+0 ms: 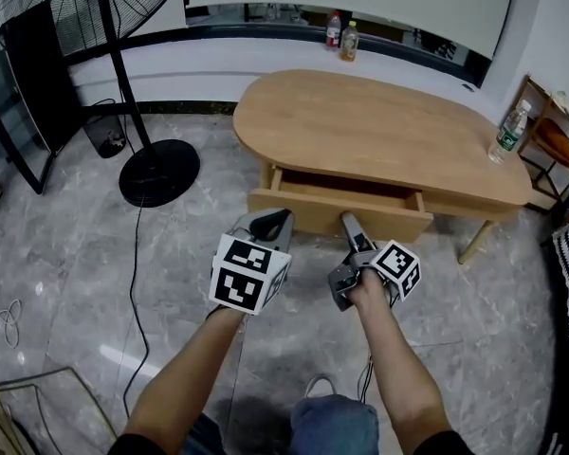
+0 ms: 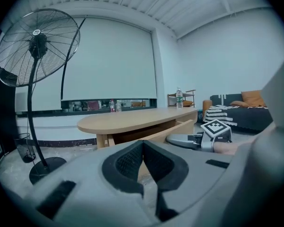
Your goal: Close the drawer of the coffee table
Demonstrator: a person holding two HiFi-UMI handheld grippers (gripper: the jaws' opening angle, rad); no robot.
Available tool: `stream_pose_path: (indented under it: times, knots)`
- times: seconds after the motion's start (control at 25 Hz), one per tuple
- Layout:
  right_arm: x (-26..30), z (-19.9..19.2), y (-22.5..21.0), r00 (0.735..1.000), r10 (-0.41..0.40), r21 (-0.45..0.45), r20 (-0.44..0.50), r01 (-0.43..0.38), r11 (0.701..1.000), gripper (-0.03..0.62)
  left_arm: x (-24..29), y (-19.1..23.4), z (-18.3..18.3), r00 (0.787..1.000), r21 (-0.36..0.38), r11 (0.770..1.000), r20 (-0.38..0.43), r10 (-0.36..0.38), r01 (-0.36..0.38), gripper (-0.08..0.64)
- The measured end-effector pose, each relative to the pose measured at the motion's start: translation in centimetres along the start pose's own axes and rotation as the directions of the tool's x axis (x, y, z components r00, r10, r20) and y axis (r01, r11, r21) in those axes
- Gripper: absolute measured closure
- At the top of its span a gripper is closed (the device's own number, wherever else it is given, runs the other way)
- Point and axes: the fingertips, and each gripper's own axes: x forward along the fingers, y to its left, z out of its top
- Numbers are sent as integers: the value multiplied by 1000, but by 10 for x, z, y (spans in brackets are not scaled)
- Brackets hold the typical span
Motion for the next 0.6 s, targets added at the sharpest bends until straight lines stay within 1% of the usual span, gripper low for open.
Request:
stream_pose_path:
  times: [0.6]
  knots:
    - [56, 32, -8, 1000, 19, -7, -15, -19, 1000, 138, 49, 21, 1, 999, -18, 999, -14, 38, -38, 552]
